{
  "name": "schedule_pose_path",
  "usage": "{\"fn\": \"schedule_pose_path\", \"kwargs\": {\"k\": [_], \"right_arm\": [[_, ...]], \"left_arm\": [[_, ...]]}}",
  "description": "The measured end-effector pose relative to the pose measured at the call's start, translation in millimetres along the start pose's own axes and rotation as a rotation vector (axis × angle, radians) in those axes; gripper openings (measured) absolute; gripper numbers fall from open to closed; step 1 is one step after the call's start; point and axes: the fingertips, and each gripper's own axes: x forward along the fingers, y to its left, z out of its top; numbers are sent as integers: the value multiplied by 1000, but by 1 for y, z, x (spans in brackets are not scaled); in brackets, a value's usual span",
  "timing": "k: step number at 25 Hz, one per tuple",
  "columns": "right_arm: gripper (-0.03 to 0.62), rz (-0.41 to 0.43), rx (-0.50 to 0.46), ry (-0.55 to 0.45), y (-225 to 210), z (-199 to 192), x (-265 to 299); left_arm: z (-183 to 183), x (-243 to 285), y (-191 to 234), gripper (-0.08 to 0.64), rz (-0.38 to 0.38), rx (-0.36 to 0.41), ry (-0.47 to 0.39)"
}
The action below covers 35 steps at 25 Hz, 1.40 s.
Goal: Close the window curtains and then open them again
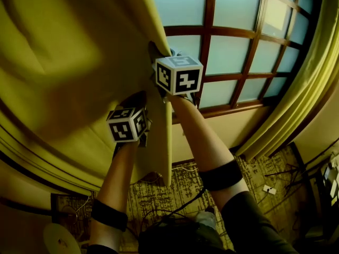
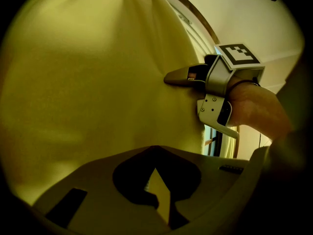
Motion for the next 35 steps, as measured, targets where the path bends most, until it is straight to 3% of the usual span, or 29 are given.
{"fn": "schedule_pose_path", "kwargs": {"k": [5,23,35], "right_arm": [[25,39,-17,1,-26,9,-11],[23,-17,5,-22,-174,24,-75],[25,-33,6,-32,-242,32,-104]], "left_arm": [[0,26,-33,0,0,-9,0],[-17,100,-139,0,-16,-2,54],[-12,146,-201,0,-49,13,39]]}}
